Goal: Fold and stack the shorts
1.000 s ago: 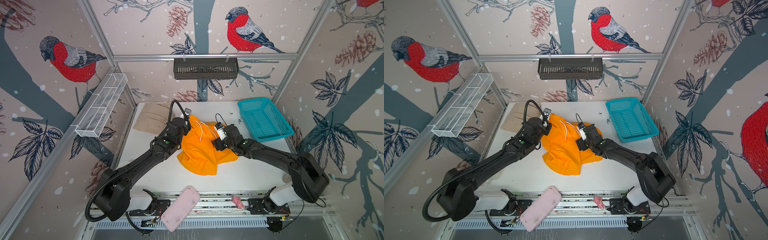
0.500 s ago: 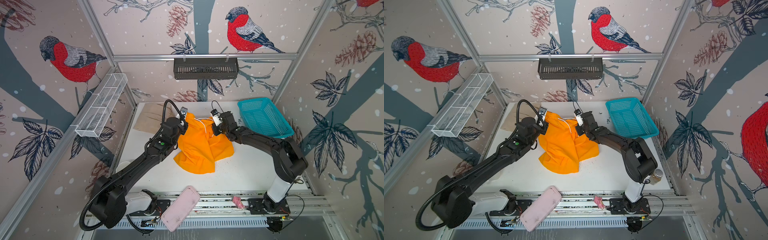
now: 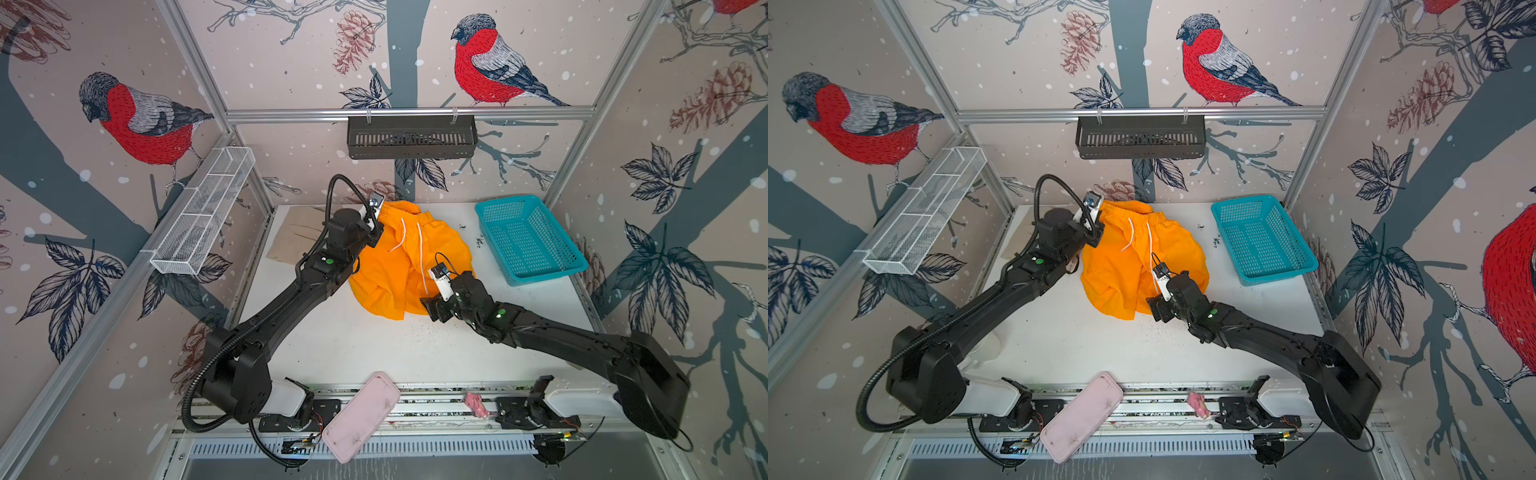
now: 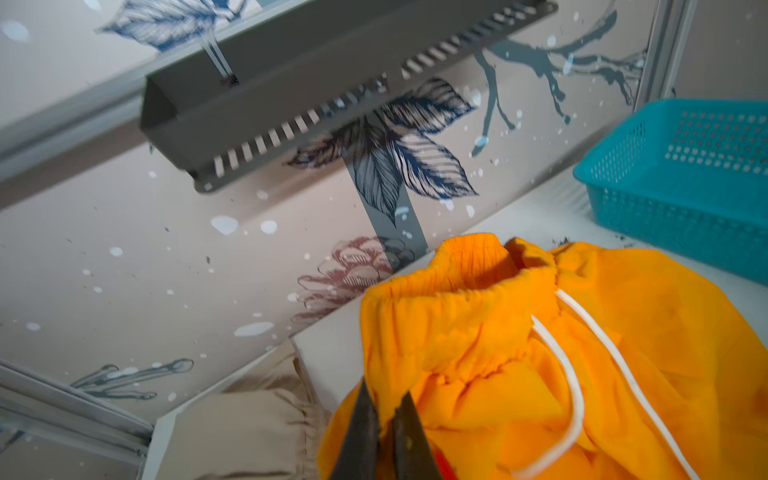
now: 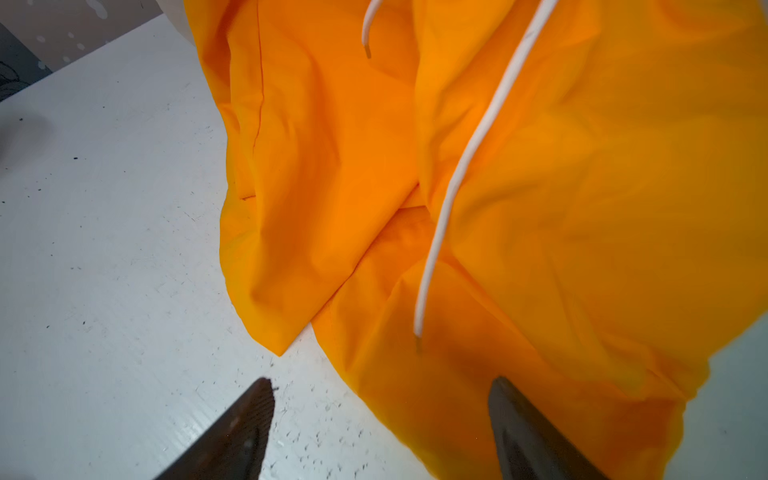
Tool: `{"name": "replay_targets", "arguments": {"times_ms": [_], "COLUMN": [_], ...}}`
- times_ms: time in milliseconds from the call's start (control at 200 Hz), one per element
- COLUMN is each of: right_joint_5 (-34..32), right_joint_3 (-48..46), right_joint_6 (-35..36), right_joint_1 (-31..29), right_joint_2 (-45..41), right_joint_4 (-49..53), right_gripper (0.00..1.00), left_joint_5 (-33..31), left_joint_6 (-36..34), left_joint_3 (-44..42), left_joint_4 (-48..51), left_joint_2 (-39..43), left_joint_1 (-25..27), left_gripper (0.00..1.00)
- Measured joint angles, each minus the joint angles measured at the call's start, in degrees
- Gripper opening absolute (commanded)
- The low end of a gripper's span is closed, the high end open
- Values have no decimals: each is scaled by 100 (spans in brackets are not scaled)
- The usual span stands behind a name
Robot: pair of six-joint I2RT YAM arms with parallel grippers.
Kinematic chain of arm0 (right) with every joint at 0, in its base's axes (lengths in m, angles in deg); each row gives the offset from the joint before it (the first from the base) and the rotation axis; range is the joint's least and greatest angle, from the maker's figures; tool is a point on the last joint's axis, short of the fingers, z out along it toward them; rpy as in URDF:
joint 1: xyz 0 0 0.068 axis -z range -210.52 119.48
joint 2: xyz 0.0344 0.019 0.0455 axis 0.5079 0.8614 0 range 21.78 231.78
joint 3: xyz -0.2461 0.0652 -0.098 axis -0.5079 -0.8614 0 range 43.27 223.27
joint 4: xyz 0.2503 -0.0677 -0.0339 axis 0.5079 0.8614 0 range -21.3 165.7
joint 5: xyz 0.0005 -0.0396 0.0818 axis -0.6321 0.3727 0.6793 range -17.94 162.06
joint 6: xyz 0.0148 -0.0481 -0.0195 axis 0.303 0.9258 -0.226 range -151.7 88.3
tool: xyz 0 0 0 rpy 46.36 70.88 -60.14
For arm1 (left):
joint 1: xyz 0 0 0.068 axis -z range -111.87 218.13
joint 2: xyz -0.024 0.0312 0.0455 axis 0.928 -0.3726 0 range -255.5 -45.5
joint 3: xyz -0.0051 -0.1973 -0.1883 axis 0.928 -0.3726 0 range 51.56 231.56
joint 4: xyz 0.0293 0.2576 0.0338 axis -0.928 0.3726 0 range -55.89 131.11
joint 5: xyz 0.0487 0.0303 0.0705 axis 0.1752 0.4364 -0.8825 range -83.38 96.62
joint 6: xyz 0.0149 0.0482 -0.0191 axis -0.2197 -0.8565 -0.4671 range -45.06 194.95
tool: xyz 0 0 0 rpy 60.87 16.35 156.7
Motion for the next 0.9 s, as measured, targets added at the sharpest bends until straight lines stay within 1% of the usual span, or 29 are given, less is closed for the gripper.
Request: {"name": "replay_targets", "arguments": {"times_ms": [50,85,185,235,285,400,490,635,740,900], "right_joint_5": [55,186,643,839,1005,1388,1631,1873,1989,2059], "right_joint_3": [-15,-17,79,341,693,1958,2973,4312,5143,6566], "right_joint_6": [-13,-31,-105,-17,109,461,708,1268,1567,2000], "right_joint_1": [175,407,1261,1617,1832,2170,2223,1982,1978,1965], "right_joint_2": [-280,-439,-531,-308,20,1270,2271,3711,4518,5558], "right_joint_4": [-74,-170,-442,-435,-417,22,496,1259,1794,2422], "right_gripper": [86,86,86,86,86,87,87,88,89,89], "left_joint_5": [-24,-35,-127,-181,-186,-170,-109,-4,-15,-26], "left_joint_6": [70,116,308,422,494,717,914,1322,1582,1751], "left_joint_3": [-470,-793,-1606,-1888,-2114,-2540,-2868,-3550,-3884,-3993], "left_joint_4": [-155,-247,-494,-612,-730,-857,-872,-992,-990,-999], "left_joint_2": [129,227,540,695,846,1233,1556,1954,2105,2253], "left_joint_1": [0,0,2,11,13,57,153,289,317,337], "left_gripper": [0,0,0,0,0,0,0,0,0,0]}}
